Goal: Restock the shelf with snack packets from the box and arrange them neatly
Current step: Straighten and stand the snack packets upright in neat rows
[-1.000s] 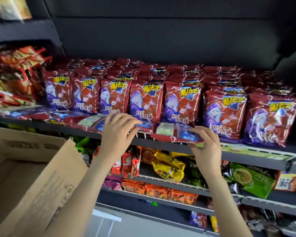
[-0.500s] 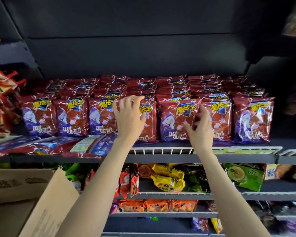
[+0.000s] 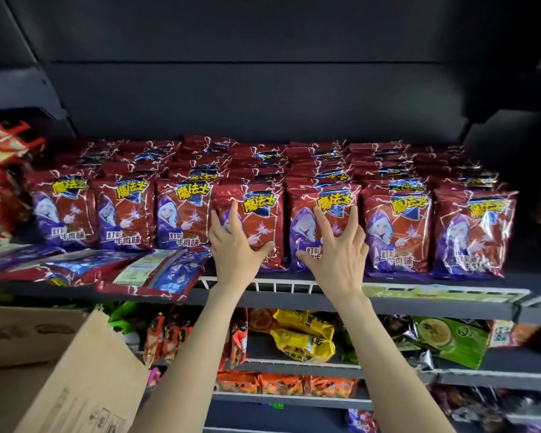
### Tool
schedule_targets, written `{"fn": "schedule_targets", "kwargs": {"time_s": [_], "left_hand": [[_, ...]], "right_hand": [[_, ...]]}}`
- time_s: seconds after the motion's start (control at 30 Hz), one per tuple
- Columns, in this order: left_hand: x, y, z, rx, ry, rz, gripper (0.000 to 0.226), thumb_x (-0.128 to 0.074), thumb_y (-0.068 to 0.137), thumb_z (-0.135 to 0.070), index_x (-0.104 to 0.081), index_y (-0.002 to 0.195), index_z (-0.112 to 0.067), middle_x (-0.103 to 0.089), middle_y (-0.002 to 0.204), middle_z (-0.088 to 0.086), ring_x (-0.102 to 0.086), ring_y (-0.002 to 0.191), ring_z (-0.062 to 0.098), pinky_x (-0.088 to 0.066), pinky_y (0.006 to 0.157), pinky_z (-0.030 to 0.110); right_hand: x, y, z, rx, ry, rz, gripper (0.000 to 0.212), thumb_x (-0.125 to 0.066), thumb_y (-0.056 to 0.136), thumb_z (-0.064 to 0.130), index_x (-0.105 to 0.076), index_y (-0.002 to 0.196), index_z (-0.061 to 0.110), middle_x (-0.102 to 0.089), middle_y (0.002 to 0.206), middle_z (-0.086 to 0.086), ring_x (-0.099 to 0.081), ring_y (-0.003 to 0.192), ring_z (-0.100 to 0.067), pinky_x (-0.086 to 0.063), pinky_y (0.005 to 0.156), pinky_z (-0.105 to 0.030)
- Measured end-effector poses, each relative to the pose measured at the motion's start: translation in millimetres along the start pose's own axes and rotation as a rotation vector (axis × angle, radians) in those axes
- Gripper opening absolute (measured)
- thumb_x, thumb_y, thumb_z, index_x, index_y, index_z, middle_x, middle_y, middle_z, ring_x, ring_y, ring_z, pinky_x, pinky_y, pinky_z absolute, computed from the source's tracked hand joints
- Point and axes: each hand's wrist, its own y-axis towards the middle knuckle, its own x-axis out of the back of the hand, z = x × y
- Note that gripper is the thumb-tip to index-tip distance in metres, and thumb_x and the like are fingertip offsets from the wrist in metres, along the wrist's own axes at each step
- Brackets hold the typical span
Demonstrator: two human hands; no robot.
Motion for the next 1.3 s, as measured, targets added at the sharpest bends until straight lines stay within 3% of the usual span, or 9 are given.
{"fn": "schedule_targets", "kwargs": {"time_s": [0.17,0.37,0.53,0.67,0.8,0.93,1.03,1.2,1.3], "left_hand": [[0.1,10.0,1.3,-0.019,-0.078,0.047,0.102,-0.073,0.073,-0.051,-0.007,0.149,-0.031,-0.004,0.153,0.021,-0.008,0.141,0.034,-0.025,0.108,0.05],[-2.2,16.3,6.4,-0.071,-0.18,0.072,0.102,-0.077,0.072,-0.044,-0.009,0.147,-0.037,-0.002,0.154,0.018,-0.005,0.143,0.029,-0.025,0.109,0.048],[-1.5,16.0,6.8,-0.097,-0.175,0.058,0.102,-0.077,0.07,-0.046,-0.011,0.147,-0.035,-0.006,0.154,0.018,-0.011,0.143,0.03,-0.031,0.107,0.046],[-1.1,18.0,3.9,-0.116,-0.151,0.057,0.103,-0.077,0.069,-0.046,-0.011,0.147,-0.035,-0.009,0.153,0.02,-0.023,0.139,0.035,-0.039,0.103,0.048],[0.2,15.6,0.7,-0.118,-0.092,0.06,0.104,-0.075,0.071,-0.048,-0.008,0.148,-0.033,-0.007,0.153,0.022,-0.019,0.14,0.035,-0.038,0.102,0.046],[-0.5,11.5,-3.8,-0.096,0.04,0.063,0.106,-0.071,0.073,-0.053,-0.002,0.15,-0.029,0.005,0.154,0.025,-0.014,0.141,0.039,-0.031,0.107,0.046],[-0.3,7.1,-6.0,-0.088,0.162,0.015,0.104,-0.067,0.075,-0.058,-0.002,0.151,-0.028,0.01,0.154,0.023,-0.006,0.142,0.038,-0.024,0.111,0.044],[11.6,-11.1,-23.5,-0.178,0.142,-0.13,0.082,-0.07,0.079,-0.045,-0.027,0.146,-0.022,-0.017,0.154,0.014,-0.026,0.137,0.032,-0.033,0.106,0.042],[38.9,-38.7,-37.5,-0.346,-0.023,-0.219,0.05,-0.063,0.086,-0.032,-0.047,0.133,-0.021,-0.053,0.129,-0.001,-0.048,0.113,0.011,-0.044,0.089,0.023]], "right_hand": [[-3.7,4.9,-1.8,0.004,-0.021,-0.013,0.093,-0.077,0.07,0.048,-0.026,0.147,0.035,-0.006,0.155,-0.023,-0.036,0.127,-0.045,-0.044,0.092,-0.052],[-4.5,9.5,-6.1,0.002,-0.078,-0.092,0.093,-0.083,0.061,0.049,-0.041,0.141,0.028,-0.026,0.151,-0.019,-0.038,0.126,-0.041,-0.043,0.093,-0.05],[-4.2,6.5,1.9,0.001,-0.009,-0.028,0.093,-0.08,0.068,0.046,-0.032,0.145,0.028,-0.013,0.155,-0.016,-0.026,0.133,-0.04,-0.045,0.087,-0.054],[-4.2,8.4,3.8,0.038,-0.047,-0.006,0.094,-0.079,0.067,0.049,-0.029,0.145,0.033,-0.005,0.157,-0.016,-0.023,0.135,-0.043,-0.045,0.088,-0.055],[-3.0,16.4,3.5,0.039,-0.067,0.024,0.094,-0.078,0.069,0.047,-0.025,0.145,0.032,0.001,0.157,-0.016,-0.018,0.136,-0.044,-0.043,0.093,-0.053],[-5.1,8.5,2.0,0.047,-0.038,0.012,0.093,-0.078,0.071,0.044,-0.026,0.147,0.03,-0.006,0.157,-0.018,-0.018,0.139,-0.044,-0.041,0.097,-0.055],[-0.1,1.9,-4.2,0.088,-0.009,-0.027,0.08,-0.077,0.074,0.041,-0.038,0.142,0.025,-0.015,0.155,-0.02,-0.022,0.138,-0.044,-0.038,0.1,-0.056],[14.0,-15.5,-12.5,0.173,0.185,-0.188,0.044,-0.069,0.083,0.022,-0.055,0.124,0.016,-0.033,0.147,-0.017,-0.029,0.135,-0.038,-0.038,0.1,-0.052],[23.0,-27.2,-17.4,0.225,0.297,-0.244,0.032,-0.065,0.085,0.013,-0.06,0.116,0.013,-0.045,0.137,-0.012,-0.038,0.127,-0.033,-0.04,0.1,-0.046]]}}
